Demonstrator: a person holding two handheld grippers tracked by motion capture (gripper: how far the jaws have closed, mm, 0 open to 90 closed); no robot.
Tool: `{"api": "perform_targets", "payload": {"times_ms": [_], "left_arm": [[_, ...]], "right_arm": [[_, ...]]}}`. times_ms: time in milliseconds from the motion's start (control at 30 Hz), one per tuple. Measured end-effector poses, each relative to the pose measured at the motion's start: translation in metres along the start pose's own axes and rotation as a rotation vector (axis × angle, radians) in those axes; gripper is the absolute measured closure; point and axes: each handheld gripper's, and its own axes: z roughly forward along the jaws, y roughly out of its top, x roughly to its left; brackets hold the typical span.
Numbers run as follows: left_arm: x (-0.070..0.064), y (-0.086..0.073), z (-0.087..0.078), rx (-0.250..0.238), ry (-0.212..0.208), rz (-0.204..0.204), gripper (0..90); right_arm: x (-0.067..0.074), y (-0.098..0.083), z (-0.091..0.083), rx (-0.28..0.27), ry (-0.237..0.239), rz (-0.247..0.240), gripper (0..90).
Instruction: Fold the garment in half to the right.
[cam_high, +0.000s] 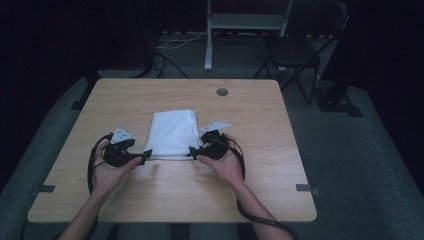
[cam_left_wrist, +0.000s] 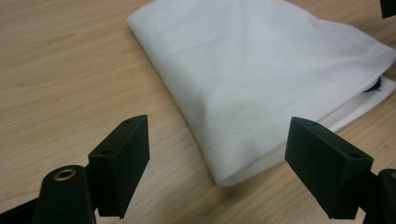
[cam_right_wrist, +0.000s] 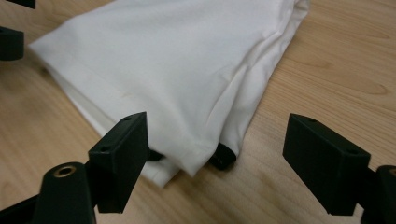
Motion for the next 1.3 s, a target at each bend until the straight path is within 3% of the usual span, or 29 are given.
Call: {"api": "perform_targets", "payload": {"times_ms": [233, 467, 867, 1300], "left_arm": [[0.005, -0.003, -0.017, -0.034, -0.001, -0.001, 21.5], [0.013, -0.012, -0.034, -0.072, -0.014, -0.034, 21.6], [0.024, -0.024, -0.058, -0.130, 0.013, -0.069, 21.6], [0.035, -0.040, -0.082, -0.150, 0.037, -0.098, 21.6]], "right_arm": [[-0.007, -0.008, -0.018, -0.010, -0.006, 0.006, 14.4], [-0.013, -0.020, -0.032, -0.023, -0.004, 0.021, 13.5], [-0.025, -0.031, -0.061, -0.060, -0.026, 0.046, 13.3], [-0.031, -0.046, -0.081, -0.080, -0.040, 0.072, 13.3]]}}
